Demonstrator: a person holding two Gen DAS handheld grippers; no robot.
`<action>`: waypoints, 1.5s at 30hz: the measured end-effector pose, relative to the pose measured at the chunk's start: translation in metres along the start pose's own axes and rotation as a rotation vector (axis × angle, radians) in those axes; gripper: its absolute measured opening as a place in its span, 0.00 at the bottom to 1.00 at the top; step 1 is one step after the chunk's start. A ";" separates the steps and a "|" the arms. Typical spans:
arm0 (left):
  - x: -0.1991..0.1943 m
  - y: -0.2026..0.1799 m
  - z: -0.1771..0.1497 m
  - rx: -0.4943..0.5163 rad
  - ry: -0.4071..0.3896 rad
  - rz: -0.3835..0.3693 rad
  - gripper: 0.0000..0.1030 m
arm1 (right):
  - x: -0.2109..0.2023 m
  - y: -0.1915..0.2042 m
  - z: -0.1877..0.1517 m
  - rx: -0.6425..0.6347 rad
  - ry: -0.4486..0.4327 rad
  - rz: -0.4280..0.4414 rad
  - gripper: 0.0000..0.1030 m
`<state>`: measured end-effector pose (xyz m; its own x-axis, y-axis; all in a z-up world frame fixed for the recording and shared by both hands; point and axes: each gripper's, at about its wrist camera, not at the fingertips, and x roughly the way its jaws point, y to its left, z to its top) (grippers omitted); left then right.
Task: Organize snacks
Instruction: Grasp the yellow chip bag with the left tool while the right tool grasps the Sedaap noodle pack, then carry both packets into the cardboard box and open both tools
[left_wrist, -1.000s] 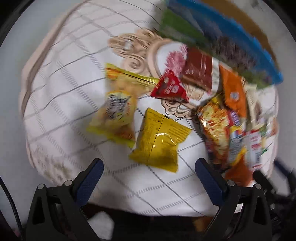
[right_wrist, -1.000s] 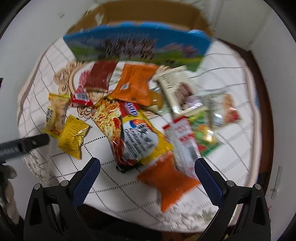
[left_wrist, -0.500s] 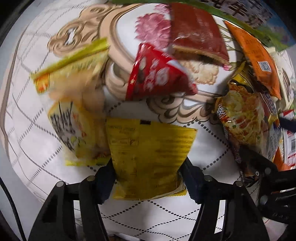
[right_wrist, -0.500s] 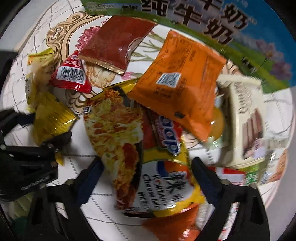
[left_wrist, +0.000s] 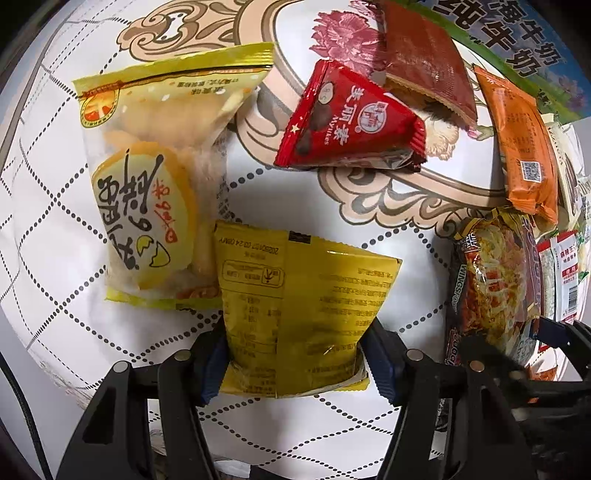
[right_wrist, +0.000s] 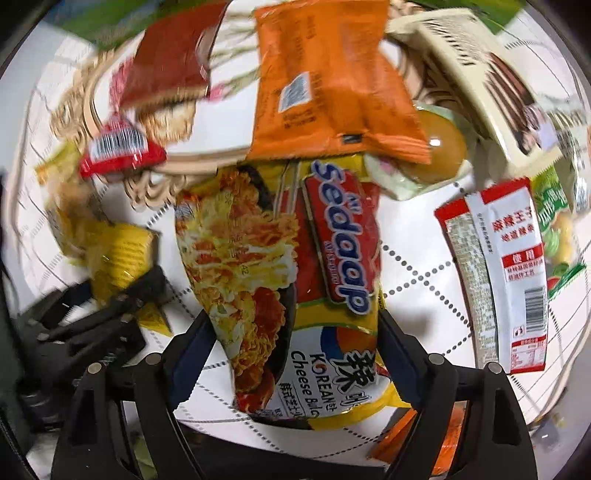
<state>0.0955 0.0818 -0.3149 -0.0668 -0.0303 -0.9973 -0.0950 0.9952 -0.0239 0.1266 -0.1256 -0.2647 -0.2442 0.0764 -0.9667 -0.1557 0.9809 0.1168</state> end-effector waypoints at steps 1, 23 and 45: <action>-0.001 0.002 -0.004 -0.003 -0.006 0.001 0.58 | 0.003 0.005 -0.001 -0.012 -0.004 -0.024 0.85; -0.078 0.041 -0.074 0.051 -0.080 -0.080 0.48 | -0.100 -0.019 -0.128 0.232 -0.117 0.287 0.80; -0.264 -0.023 0.094 0.030 -0.350 -0.225 0.48 | -0.287 -0.085 0.028 0.129 -0.471 0.354 0.80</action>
<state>0.2085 0.0754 -0.0573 0.2949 -0.2186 -0.9302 -0.0393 0.9699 -0.2404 0.2366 -0.2256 -0.0035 0.1948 0.4442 -0.8745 -0.0182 0.8931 0.4496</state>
